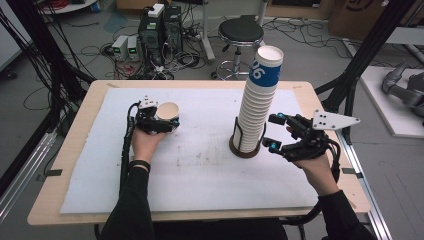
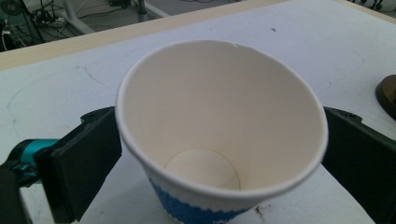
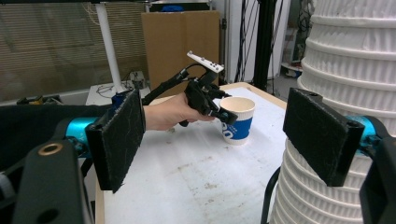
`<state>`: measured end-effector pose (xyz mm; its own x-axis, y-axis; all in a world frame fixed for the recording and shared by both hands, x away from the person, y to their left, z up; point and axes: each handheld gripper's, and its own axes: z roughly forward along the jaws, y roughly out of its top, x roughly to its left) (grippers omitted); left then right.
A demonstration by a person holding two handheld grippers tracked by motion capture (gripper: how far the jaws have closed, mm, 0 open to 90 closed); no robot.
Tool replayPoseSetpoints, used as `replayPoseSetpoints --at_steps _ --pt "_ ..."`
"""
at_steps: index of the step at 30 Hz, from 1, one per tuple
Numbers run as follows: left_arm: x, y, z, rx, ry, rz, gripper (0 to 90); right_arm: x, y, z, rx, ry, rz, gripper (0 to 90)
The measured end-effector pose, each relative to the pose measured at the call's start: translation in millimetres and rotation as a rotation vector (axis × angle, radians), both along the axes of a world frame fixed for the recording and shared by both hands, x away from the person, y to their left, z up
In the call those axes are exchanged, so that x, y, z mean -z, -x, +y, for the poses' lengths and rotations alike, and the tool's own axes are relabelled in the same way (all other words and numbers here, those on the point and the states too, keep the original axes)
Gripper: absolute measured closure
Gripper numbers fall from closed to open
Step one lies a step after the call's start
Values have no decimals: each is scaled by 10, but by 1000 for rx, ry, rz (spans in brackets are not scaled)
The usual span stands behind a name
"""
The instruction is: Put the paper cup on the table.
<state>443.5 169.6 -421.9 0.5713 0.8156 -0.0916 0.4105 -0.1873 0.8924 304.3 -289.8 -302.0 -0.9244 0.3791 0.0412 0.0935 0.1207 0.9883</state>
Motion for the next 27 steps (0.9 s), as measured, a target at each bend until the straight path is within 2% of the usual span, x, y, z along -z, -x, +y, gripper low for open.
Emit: replayPoseSetpoints --at_steps 3,7,10,15,16,17,18,19,20,21,22,23,24,25,26,27 --pt "-12 62 64 -10 0 -2 17 -1 0 3 1 1 1 208" --pt "-68 197 206 -16 28 -4 17 -2 -10 -3 2 0 -5 208" --pt "-145 285 268 3 37 -18 17 1 -20 -7 -4 1 8 208" --pt "-283 431 284 33 4 -34 17 -3 -36 -13 -3 1 4 207" --pt "-373 526 285 62 0 -59 17 -4 -38 -11 -4 4 7 207" --pt "-373 526 285 62 0 -59 17 -4 -39 -9 -4 4 13 207" --pt "-465 629 276 97 18 -86 17 -1 -49 -9 -5 9 7 207" --pt "-465 629 276 97 18 -86 17 -1 -49 -9 -5 9 7 207" --pt "-554 732 253 144 62 -105 17 2 -56 -7 -6 9 13 207" --pt "-599 783 229 166 76 -117 17 2 -62 -7 -5 10 12 207" --pt "-646 833 200 187 82 -128 18 -1 -65 -7 -5 12 16 207" --pt "-646 833 200 187 82 -128 17 -1 -65 -7 -5 12 16 207" --pt "-740 921 132 232 98 -149 17 -6 -73 -6 -3 14 12 207" --pt "-740 921 132 232 98 -149 17 -6 -73 -6 -3 14 12 207" --pt "-828 995 62 268 104 -173 17 -8 -67 0 -4 18 16 207" --pt "-828 995 62 268 104 -173 18 -8 -67 0 -4 18 16 207"
